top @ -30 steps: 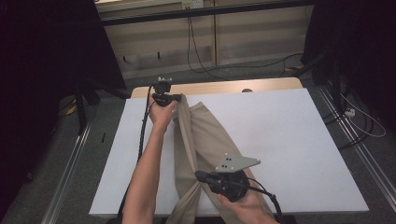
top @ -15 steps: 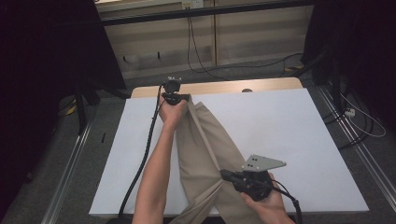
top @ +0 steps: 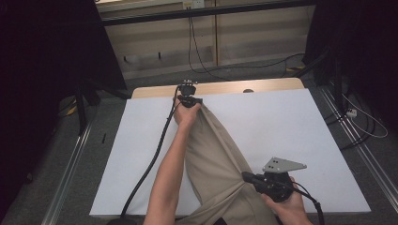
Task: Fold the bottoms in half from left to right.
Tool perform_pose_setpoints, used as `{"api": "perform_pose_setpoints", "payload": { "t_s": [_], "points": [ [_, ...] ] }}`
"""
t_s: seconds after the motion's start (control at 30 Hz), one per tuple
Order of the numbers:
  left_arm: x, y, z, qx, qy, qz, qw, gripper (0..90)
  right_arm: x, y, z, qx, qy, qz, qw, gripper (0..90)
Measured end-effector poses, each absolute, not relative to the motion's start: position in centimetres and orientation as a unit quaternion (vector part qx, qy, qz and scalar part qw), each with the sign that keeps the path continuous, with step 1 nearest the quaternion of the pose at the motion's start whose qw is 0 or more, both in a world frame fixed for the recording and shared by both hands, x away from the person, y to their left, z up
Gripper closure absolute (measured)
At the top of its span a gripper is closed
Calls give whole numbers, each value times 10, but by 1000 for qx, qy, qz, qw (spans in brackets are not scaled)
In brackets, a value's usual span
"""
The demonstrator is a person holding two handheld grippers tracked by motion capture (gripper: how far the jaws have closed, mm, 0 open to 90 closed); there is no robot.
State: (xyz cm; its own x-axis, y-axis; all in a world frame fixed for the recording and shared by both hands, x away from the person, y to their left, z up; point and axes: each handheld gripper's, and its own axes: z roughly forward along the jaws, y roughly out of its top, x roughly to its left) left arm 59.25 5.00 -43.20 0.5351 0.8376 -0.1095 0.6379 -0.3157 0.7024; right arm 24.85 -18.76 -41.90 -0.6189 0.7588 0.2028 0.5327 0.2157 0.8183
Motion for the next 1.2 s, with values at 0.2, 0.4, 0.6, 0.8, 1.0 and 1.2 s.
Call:
{"api": "perform_pose_setpoints", "payload": {
  "t_s": [0.2, 0.4, 0.6, 0.8, 1.0, 1.2],
  "points": [
    [592, 40, -446, 799, 460, 136, 363, 770, 249, -199, -429, 435, 774, 443, 122, 900],
    [591, 39, -447, 799, 446, 131, 380, 604, 253, -211, -438, 450, 787, 404, 125, 900],
    [577, 42, -438, 785, 453, 144, 398, 288, 256, -213, -447, 458, 791, 391, 111, 895],
    [548, 53, -425, 784, 430, 154, 421, 189, 258, -214, -450, 473, 792, 367, 115, 761],
    [510, 64, -422, 801, 391, 153, 427, 147, 257, -213, -433, 454, 783, 403, 136, 663],
    [465, 82, -419, 811, 377, 145, 424, 140, 255, -180, -430, 389, 813, 425, 92, 651]
  ]
}}
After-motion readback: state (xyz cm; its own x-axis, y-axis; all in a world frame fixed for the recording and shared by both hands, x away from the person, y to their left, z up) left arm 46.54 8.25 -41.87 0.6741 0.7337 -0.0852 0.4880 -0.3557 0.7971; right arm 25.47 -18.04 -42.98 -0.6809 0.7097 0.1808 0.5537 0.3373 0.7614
